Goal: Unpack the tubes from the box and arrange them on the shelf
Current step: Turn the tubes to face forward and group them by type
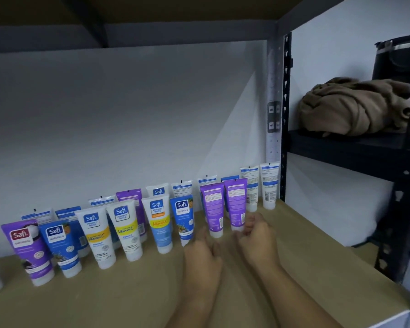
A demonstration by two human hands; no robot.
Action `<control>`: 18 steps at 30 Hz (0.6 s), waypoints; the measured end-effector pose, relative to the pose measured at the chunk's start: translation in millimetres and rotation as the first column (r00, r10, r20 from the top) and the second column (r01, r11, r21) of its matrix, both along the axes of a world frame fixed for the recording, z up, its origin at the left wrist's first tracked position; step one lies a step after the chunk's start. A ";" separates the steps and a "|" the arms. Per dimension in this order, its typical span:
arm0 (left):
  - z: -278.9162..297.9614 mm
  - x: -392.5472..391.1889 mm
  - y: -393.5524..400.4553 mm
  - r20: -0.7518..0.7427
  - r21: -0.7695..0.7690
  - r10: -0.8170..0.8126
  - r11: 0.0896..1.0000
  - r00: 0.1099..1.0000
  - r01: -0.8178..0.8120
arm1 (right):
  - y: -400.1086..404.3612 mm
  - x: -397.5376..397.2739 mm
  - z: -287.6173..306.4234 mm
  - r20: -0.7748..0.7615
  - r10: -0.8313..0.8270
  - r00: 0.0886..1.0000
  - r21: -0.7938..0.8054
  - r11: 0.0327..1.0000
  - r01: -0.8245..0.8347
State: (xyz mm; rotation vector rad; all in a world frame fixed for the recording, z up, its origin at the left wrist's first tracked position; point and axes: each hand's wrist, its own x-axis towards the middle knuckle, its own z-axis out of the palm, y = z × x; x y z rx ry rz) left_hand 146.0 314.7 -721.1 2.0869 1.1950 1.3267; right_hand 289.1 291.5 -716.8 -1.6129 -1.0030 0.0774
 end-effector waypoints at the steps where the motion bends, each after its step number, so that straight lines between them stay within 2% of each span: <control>1: 0.1 5.5 1.6 -0.005 -0.006 -0.004 1.000 1.000 0.004 | 2.8 1.1 -0.3 -0.014 0.009 1.000 0.011 1.000 -0.009; 10: 1.1 35.8 29.5 0.036 -0.023 0.104 0.994 0.994 -0.103 | 22.3 7.4 -0.2 -0.105 0.090 0.990 0.050 0.995 -0.085; 18: 0.8 40.5 37.8 0.042 -0.005 0.085 0.996 0.995 -0.085 | 25.5 11.4 -3.0 -0.078 0.093 0.993 0.041 0.995 -0.090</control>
